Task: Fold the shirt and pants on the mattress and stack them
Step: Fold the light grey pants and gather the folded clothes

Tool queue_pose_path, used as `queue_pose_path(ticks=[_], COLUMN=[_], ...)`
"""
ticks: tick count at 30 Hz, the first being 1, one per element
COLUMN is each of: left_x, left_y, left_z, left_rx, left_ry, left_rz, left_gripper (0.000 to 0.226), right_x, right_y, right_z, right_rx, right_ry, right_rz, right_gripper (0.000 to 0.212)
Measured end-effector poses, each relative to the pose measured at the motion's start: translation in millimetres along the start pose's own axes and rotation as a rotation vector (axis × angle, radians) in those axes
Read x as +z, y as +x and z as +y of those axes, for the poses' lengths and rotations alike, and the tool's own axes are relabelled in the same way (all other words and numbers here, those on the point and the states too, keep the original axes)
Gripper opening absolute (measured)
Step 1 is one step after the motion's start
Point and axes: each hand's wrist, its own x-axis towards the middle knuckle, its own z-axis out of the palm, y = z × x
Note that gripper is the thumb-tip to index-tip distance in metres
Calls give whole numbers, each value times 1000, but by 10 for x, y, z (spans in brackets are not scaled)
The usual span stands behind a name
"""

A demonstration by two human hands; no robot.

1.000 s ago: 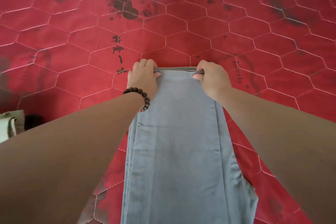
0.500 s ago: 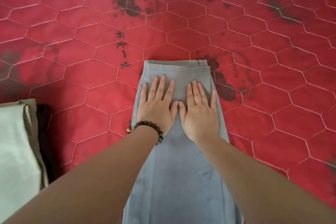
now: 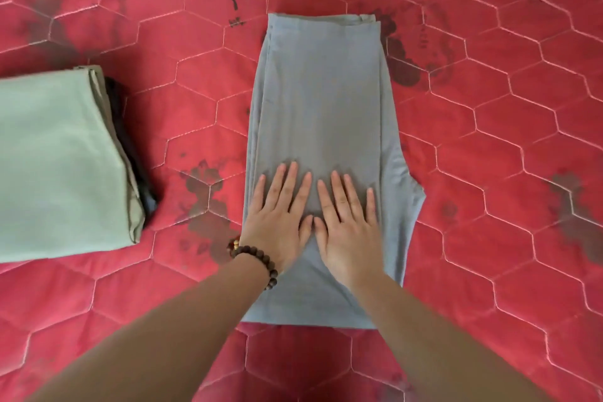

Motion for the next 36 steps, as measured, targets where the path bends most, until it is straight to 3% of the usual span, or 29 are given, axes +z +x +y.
queue_pose_path(ticks=[6, 12, 15, 19, 22, 25, 30, 36], left_x=[140, 159, 125, 155, 137, 9, -305, -936], left_y=[-801, -1245, -1296, -1344, -1364, -1478, -2086, -2640], left_z=[27, -73, -95, -84, -42, 26, 207, 332], left_rx=[123, 229, 252, 225, 160, 183, 212, 145], left_ry=[5, 57, 65, 154, 242, 262, 65, -254], left_rz=[-65, -140, -123, -102, -155, -215, -270, -5], left_gripper=[67, 99, 84, 66, 63, 63, 59, 25], right_x=[88, 12, -35, -85, -165, -224, -556, -1408], right_y=[-848, -1291, -1344, -1358, -1362, -1494, -2179, -2585], right_z=[26, 124, 169, 171, 142, 119, 17, -96], right_rx=[-32, -75, -101, -154, -151, -135, -147, -130], right_ry=[-10, -31, -80, -173, -182, -160, -53, 22], right_rz=[-51, -165, -161, -67, -72, -192, -170, -13], right_gripper=[56, 78, 76, 46, 58, 59, 59, 21])
